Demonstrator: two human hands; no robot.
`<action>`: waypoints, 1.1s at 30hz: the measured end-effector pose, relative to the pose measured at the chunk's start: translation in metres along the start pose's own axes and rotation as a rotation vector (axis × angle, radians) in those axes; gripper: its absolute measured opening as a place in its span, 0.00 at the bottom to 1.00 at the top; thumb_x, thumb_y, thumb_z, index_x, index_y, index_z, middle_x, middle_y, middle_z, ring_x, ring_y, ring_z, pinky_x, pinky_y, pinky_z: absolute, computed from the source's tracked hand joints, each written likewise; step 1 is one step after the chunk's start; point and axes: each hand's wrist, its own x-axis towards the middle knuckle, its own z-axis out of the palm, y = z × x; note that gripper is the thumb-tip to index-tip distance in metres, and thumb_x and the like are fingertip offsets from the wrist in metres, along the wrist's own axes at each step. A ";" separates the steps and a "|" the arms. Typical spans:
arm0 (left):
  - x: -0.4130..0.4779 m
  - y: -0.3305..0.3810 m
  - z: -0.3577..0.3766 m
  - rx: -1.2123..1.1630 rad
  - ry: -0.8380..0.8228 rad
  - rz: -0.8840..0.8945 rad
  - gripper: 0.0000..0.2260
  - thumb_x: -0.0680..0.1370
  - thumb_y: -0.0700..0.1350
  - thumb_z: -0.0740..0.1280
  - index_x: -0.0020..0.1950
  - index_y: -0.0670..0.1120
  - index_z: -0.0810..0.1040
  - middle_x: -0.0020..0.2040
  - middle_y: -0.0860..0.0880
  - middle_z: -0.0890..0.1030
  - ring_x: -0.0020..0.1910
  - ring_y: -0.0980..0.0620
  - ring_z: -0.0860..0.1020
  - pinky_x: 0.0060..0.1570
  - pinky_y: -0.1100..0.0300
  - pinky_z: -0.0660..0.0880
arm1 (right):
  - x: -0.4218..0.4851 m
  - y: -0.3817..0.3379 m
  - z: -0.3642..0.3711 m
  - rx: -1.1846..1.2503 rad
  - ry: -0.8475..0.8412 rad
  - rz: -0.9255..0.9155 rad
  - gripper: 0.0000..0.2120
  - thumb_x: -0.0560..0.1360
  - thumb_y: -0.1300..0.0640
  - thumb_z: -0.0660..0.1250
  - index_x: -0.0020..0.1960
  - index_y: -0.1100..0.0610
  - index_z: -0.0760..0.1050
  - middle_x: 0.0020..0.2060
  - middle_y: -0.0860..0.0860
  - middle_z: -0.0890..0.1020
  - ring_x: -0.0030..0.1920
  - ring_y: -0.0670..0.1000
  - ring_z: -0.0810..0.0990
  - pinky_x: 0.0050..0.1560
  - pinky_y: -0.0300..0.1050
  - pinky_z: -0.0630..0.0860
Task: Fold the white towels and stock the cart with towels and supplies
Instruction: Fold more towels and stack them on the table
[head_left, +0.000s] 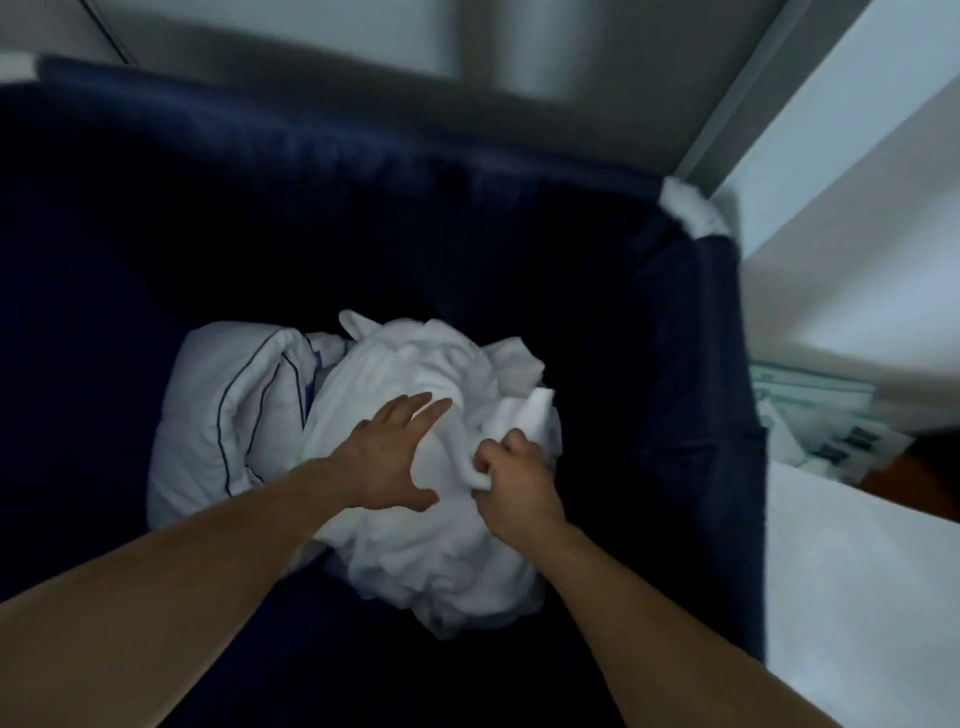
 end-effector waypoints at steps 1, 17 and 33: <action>-0.012 0.012 -0.010 0.030 0.011 -0.006 0.55 0.67 0.63 0.75 0.80 0.57 0.38 0.81 0.53 0.43 0.80 0.50 0.44 0.75 0.44 0.57 | -0.010 -0.009 -0.015 -0.004 0.014 -0.050 0.09 0.74 0.61 0.68 0.46 0.50 0.69 0.49 0.47 0.64 0.50 0.50 0.66 0.47 0.41 0.65; -0.229 0.195 -0.157 0.215 0.662 -0.042 0.30 0.69 0.76 0.57 0.41 0.48 0.71 0.37 0.53 0.75 0.37 0.51 0.76 0.39 0.53 0.72 | -0.178 -0.056 -0.245 -0.089 0.196 -0.332 0.42 0.63 0.41 0.79 0.71 0.49 0.65 0.67 0.48 0.65 0.64 0.52 0.69 0.64 0.50 0.71; -0.255 0.293 -0.247 -0.871 1.076 0.073 0.19 0.81 0.60 0.61 0.39 0.46 0.70 0.36 0.49 0.72 0.36 0.50 0.71 0.35 0.56 0.67 | -0.217 -0.132 -0.247 0.616 0.108 -0.400 0.55 0.62 0.51 0.83 0.78 0.41 0.51 0.71 0.36 0.67 0.67 0.37 0.68 0.61 0.35 0.69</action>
